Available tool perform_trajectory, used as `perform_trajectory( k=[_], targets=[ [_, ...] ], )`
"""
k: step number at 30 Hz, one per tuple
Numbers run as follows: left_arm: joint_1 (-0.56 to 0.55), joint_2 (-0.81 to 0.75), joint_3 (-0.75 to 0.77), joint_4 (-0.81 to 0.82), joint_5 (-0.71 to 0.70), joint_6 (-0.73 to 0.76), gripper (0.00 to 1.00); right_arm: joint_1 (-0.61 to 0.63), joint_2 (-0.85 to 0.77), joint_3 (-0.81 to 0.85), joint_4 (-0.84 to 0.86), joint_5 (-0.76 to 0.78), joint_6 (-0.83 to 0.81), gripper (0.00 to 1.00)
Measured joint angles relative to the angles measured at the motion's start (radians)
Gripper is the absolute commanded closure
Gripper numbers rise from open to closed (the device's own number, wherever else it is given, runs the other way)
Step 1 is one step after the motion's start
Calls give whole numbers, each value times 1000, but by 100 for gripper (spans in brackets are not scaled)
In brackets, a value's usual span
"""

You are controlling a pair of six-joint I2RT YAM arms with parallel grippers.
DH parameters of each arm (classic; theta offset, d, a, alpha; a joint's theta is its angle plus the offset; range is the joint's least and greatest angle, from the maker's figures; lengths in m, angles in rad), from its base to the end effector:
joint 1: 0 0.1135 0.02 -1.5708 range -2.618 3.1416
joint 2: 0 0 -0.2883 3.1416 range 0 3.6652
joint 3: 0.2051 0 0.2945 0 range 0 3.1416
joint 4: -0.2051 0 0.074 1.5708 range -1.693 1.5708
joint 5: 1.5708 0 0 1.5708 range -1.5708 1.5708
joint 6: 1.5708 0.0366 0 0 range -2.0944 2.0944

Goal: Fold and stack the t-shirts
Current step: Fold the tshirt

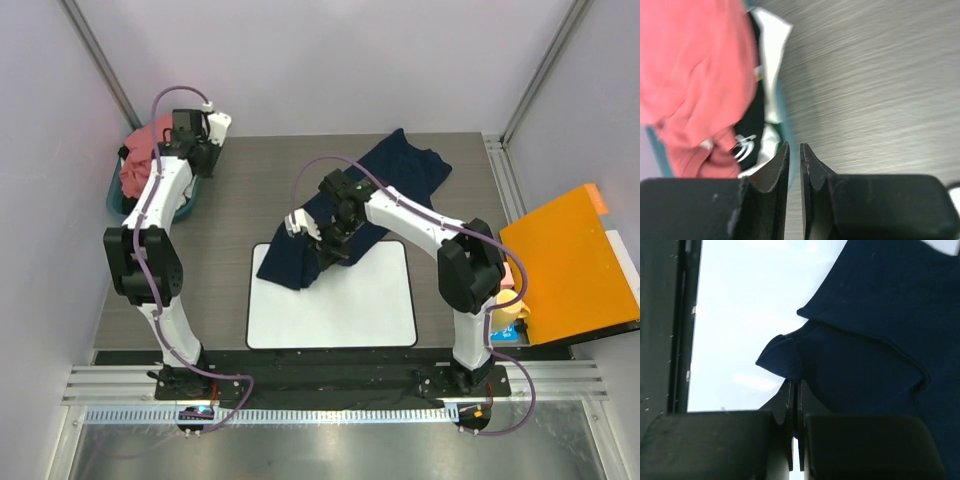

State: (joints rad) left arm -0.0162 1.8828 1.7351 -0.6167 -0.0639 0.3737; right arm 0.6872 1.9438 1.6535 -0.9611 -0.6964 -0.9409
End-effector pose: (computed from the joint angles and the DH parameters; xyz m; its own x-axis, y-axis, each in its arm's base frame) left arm 0.4823 -0.0055 0.3283 -0.6552 0.3750 -0.6559 0.2248 0.9256 0.3046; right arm 0.3334 0.3040 0.2600 0.0867 -0.7308 -0.6771 -0.9715 -0.2126 0.1050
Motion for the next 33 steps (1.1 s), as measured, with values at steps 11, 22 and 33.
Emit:
perform_trajectory(
  k=[11,22,33],
  targets=[
    [-153,11,22,-50,156,120,83,19,-151,-315,-286,-19,-216,67],
    [-238,35,24,-76,189,180,80,-71,-280,-300,-353,11,-199,29],
    [-241,62,20,-80,187,194,81,-322,77,27,371,451,383,99]
  ],
)
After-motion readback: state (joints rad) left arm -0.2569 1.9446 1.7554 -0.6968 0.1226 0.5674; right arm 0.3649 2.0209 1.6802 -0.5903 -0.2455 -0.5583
